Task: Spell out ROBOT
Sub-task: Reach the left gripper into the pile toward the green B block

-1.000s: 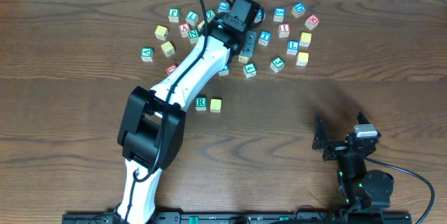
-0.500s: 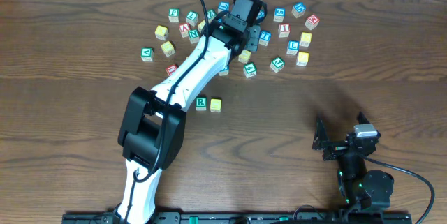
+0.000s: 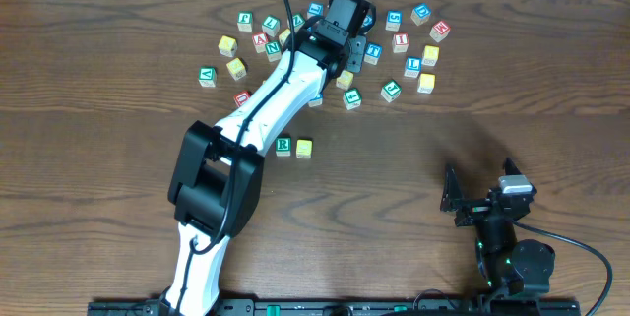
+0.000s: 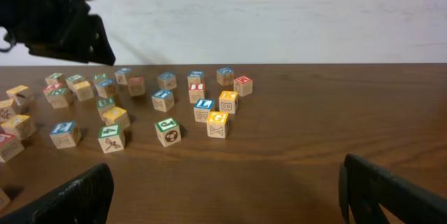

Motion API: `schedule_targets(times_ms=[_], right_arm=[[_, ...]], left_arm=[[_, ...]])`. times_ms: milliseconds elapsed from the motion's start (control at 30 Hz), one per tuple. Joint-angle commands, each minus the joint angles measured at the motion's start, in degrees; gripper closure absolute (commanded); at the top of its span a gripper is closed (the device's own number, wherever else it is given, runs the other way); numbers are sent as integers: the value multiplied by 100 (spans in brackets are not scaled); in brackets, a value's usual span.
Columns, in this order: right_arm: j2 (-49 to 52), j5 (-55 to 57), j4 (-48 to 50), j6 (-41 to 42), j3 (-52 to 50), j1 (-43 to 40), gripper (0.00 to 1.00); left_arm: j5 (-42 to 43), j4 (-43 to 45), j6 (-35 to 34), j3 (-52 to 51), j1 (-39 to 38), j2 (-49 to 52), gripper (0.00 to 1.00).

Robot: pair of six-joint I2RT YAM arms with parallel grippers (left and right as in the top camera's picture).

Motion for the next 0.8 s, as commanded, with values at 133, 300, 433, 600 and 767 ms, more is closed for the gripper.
schedule_targets(times_ms=[133,300,433,600,767], right_arm=[[-33,7,-20,-85,-13,22,1],[-33,7,-20,-85,-13,22,1],[-33,7,-20,-85,-13,22,1],[-33,7,-20,-85,-13,22,1],[-33,7,-20,-85,-13,22,1]], left_arm=[[-116,-39,52,149,68,343,49],[-118,17,52,149,68,372,51],[-138,293,-42,149,190,402,52],[-352,595,-632,149,481,546,52],[-328,688,-765,149,577,774,51]])
